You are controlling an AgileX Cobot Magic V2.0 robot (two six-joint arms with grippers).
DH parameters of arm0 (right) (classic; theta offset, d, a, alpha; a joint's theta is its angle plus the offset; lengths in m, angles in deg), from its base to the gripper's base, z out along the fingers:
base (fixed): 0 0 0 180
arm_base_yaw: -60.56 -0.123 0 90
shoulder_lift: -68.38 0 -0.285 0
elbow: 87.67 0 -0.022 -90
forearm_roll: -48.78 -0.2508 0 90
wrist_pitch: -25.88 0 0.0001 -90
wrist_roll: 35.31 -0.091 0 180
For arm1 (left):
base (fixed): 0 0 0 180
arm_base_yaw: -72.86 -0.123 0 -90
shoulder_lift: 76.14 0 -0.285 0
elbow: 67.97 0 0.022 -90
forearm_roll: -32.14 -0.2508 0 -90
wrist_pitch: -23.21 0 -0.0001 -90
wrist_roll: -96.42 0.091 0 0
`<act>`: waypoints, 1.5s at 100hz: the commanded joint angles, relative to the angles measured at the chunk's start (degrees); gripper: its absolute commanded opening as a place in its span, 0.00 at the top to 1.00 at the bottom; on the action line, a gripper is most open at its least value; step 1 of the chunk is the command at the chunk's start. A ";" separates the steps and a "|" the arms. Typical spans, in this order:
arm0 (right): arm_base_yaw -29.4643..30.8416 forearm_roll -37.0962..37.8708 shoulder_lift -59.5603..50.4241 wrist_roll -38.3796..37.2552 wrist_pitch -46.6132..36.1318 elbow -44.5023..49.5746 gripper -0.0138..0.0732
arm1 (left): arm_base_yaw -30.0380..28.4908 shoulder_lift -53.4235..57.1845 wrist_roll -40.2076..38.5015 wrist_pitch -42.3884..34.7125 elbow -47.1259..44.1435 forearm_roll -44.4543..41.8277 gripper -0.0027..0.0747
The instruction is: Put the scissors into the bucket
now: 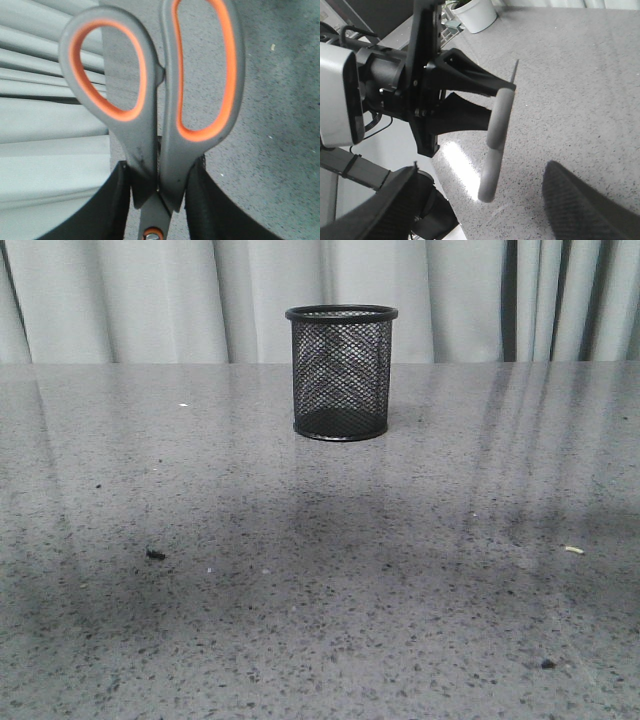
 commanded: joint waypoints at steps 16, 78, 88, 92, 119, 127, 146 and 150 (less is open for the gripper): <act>-7.07 -1.75 4.26 0.92 -8.45 -2.02 0.31 | 0.65 -0.65 -0.72 -6.31 1.73 1.80 0.90; -12.31 -3.24 14.10 1.80 -14.13 -5.66 0.91 | 0.65 -0.75 -0.79 -8.47 1.73 5.70 0.68; -12.31 -2.30 14.75 1.80 -13.99 -6.72 0.91 | 0.65 0.04 -1.25 -8.86 1.73 8.01 0.35; -12.17 -1.73 15.01 1.80 -13.89 -7.10 0.91 | 0.65 0.81 -1.59 -9.13 1.73 9.23 0.28; -5.59 7.24 15.93 -3.63 -10.22 -12.61 0.91 | 0.65 12.52 -20.80 -8.21 1.73 16.59 0.72; -1.74 16.58 18.10 -10.65 -2.15 -18.21 0.91 | 0.53 16.90 -23.53 -6.01 1.73 15.68 0.99; 1.69 36.86 27.91 -26.20 14.07 -34.92 0.91 | 0.53 23.76 -24.16 0.25 1.73 14.52 0.99; 1.54 38.88 29.40 -27.19 14.07 -37.49 0.91 | 0.53 24.71 -24.19 1.54 1.73 14.52 0.99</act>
